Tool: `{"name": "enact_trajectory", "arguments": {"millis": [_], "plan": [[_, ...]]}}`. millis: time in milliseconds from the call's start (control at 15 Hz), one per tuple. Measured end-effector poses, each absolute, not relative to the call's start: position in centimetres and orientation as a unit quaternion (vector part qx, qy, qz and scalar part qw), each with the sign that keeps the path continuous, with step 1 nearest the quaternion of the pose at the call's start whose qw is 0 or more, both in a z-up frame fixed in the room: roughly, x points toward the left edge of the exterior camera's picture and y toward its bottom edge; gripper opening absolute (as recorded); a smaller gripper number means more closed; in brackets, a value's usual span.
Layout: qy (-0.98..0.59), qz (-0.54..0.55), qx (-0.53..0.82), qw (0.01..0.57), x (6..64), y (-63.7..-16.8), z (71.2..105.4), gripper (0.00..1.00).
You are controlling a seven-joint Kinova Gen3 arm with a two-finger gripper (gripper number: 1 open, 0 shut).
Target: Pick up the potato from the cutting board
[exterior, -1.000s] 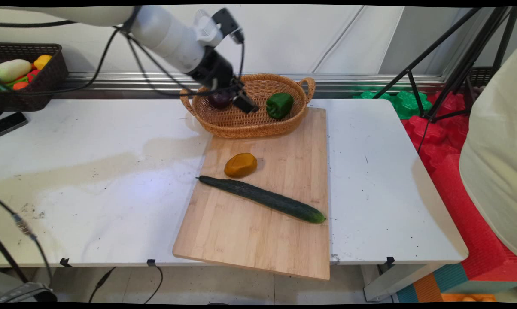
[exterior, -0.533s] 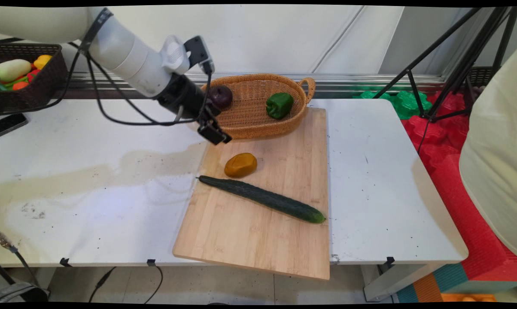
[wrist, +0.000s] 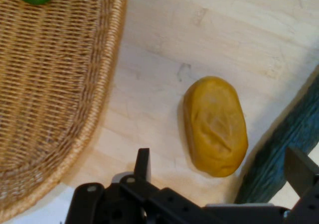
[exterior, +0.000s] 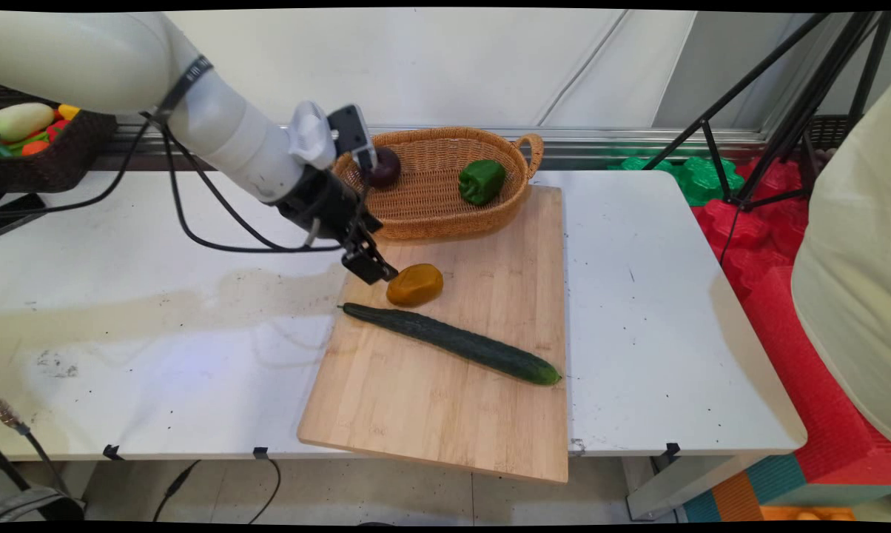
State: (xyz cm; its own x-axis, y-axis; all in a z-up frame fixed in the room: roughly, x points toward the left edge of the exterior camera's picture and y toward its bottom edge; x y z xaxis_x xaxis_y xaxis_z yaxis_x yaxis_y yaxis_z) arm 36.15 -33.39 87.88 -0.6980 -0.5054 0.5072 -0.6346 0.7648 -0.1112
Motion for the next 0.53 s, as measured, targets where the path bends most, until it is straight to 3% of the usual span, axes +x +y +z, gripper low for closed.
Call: {"name": "enact_trajectory", "arguments": {"millis": [533], "plan": [[-0.915, 0.129, 0.311, 0.224, 33.1, -35.6, 84.1, 1.0]]}}
